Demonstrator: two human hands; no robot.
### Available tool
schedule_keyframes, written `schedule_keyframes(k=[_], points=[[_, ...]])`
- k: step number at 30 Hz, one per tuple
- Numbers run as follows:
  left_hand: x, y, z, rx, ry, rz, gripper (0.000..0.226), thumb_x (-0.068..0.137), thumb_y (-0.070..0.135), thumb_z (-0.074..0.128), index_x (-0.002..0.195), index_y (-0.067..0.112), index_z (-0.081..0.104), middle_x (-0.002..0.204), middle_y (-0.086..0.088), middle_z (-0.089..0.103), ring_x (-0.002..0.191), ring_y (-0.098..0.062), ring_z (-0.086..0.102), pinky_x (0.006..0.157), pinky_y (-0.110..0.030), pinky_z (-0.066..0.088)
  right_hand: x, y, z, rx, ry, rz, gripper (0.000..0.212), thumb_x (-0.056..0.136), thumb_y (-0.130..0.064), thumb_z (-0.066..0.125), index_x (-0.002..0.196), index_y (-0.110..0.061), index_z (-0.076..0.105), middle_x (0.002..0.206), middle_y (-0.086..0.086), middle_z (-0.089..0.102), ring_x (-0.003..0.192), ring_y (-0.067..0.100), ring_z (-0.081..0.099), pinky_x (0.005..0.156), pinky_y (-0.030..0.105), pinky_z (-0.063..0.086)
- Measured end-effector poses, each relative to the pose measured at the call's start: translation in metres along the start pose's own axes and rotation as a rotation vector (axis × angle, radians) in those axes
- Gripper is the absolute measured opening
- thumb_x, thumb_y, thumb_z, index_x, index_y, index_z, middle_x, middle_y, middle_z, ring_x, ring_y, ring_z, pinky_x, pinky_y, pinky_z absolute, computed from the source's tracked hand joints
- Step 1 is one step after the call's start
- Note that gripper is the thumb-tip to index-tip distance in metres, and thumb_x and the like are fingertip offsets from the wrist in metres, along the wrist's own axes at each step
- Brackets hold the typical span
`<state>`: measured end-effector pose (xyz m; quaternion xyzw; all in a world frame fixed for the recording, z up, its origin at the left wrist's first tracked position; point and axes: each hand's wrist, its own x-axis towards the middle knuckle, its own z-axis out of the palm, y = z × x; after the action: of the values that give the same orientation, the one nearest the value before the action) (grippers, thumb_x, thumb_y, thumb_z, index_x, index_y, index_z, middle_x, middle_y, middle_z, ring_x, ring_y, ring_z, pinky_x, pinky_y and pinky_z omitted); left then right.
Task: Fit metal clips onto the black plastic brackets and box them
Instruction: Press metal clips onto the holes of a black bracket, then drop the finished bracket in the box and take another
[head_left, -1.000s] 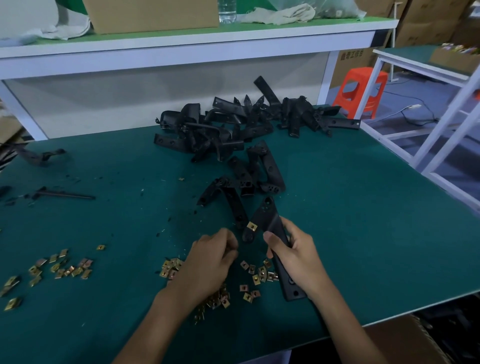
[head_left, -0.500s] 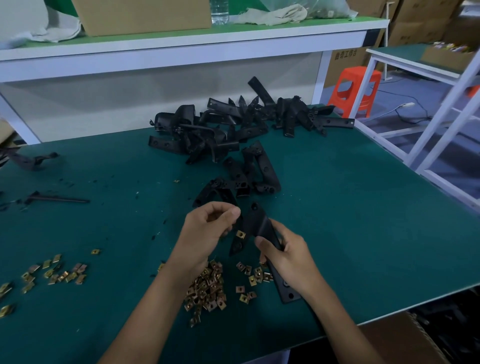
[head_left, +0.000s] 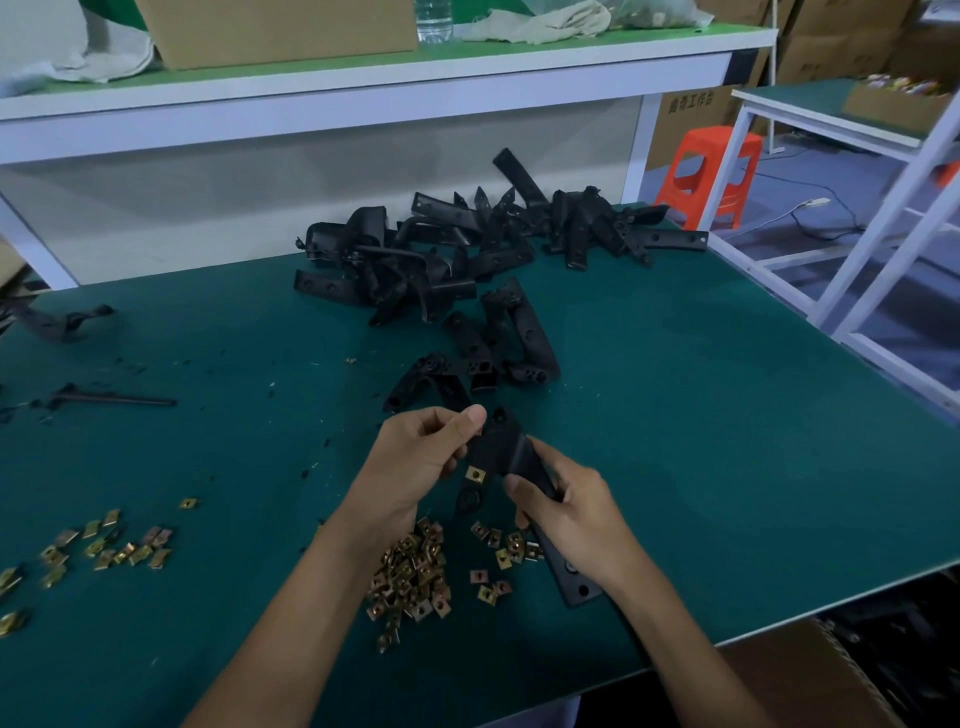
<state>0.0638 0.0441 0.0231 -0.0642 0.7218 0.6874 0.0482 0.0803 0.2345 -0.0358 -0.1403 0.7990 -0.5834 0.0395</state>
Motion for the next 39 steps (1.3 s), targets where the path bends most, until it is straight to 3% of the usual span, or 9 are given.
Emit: schedule_keyframes(k=[13, 18, 22, 25, 28, 32, 34, 36, 39], points=[[0.008, 0.005, -0.004, 0.144, -0.172, 0.025, 0.038, 0.067, 0.058, 0.077, 0.059, 0.024, 0.063, 0.057, 0.006, 0.053, 0.053, -0.005, 0.046, 0.052, -0.015, 0.040, 0.003, -0.004, -0.003, -0.101, -0.081, 0.020, 0.031, 0.097, -0.051, 0.054, 0.126, -0.045, 0.056, 0.072, -0.003, 0.070, 0.069, 0.015, 0.067, 0.073, 0.050, 0.056], [0.015, 0.011, -0.006, 0.274, -0.218, -0.019, 0.035, 0.081, 0.049, 0.078, 0.064, 0.022, 0.063, 0.054, 0.010, 0.050, 0.050, -0.004, 0.042, 0.052, -0.018, 0.036, 0.002, -0.003, -0.003, -0.102, -0.068, 0.024, 0.026, 0.097, -0.049, 0.055, 0.123, -0.044, 0.057, 0.072, -0.003, 0.070, 0.066, 0.015, 0.067, 0.069, 0.049, 0.056], [0.007, 0.009, -0.004, 0.310, -0.144, 0.046, 0.039, 0.087, 0.051, 0.073, 0.068, 0.017, 0.063, 0.055, 0.010, 0.048, 0.050, -0.004, 0.041, 0.050, -0.017, 0.035, 0.003, -0.003, -0.002, -0.028, -0.055, 0.034, 0.028, 0.096, -0.050, 0.057, 0.123, -0.044, 0.059, 0.071, 0.000, 0.070, 0.066, 0.021, 0.067, 0.067, 0.049, 0.055], [-0.003, 0.012, 0.000, 0.343, -0.065, 0.087, 0.054, 0.094, 0.058, 0.058, 0.061, 0.016, 0.051, 0.053, 0.007, 0.039, 0.047, -0.007, 0.035, 0.047, -0.016, 0.030, 0.001, -0.006, -0.001, 0.073, -0.020, 0.031, 0.028, 0.098, -0.045, 0.059, 0.126, -0.043, 0.060, 0.073, 0.006, 0.069, 0.069, 0.027, 0.067, 0.066, 0.047, 0.054], [-0.012, 0.015, 0.003, 0.360, -0.015, 0.078, 0.062, 0.098, 0.062, 0.045, 0.078, 0.006, 0.063, 0.058, 0.003, 0.039, 0.047, -0.008, 0.035, 0.053, -0.024, 0.031, -0.009, -0.014, -0.004, 0.157, 0.053, 0.054, 0.027, 0.101, -0.039, 0.060, 0.128, -0.039, 0.062, 0.082, 0.007, 0.072, 0.075, 0.022, 0.070, 0.071, 0.045, 0.057], [-0.025, 0.013, 0.002, 0.443, -0.040, 0.154, 0.031, 0.101, 0.051, 0.047, 0.086, 0.042, 0.073, 0.063, 0.008, 0.058, 0.046, -0.006, 0.047, 0.057, -0.029, 0.040, -0.054, -0.021, -0.021, 0.241, 0.191, 0.095, 0.025, 0.102, -0.031, 0.058, 0.125, -0.040, 0.064, 0.071, 0.003, 0.068, 0.069, 0.012, 0.066, 0.070, 0.025, 0.048], [-0.027, 0.007, 0.007, 0.494, -0.114, 0.185, 0.023, 0.093, 0.061, 0.048, 0.095, 0.055, 0.071, 0.076, 0.016, 0.067, 0.057, -0.010, 0.059, 0.057, -0.027, 0.046, -0.090, -0.019, -0.034, 0.311, 0.306, 0.139, 0.031, 0.100, -0.026, 0.057, 0.125, -0.043, 0.064, 0.070, 0.003, 0.068, 0.068, 0.010, 0.065, 0.070, 0.023, 0.047], [-0.027, 0.000, 0.014, 0.576, -0.191, 0.176, 0.038, 0.080, 0.078, 0.045, 0.105, 0.059, 0.067, 0.086, 0.024, 0.070, 0.071, 0.002, 0.065, 0.062, -0.026, 0.051, -0.129, -0.017, -0.046, 0.391, 0.437, 0.203, 0.037, 0.095, -0.022, 0.056, 0.120, -0.047, 0.068, 0.072, 0.005, 0.070, 0.069, 0.013, 0.065, 0.068, 0.023, 0.048], [-0.020, -0.027, 0.023, 0.760, -0.289, 0.178, 0.057, 0.077, 0.094, 0.038, 0.116, 0.060, 0.062, 0.095, 0.034, 0.070, 0.080, 0.013, 0.066, 0.066, -0.028, 0.054, -0.190, -0.013, -0.069, 0.446, 0.652, 0.294, 0.045, 0.091, -0.009, 0.056, 0.118, -0.041, 0.073, 0.085, 0.009, 0.074, 0.079, 0.018, 0.069, 0.074, 0.026, 0.053]])
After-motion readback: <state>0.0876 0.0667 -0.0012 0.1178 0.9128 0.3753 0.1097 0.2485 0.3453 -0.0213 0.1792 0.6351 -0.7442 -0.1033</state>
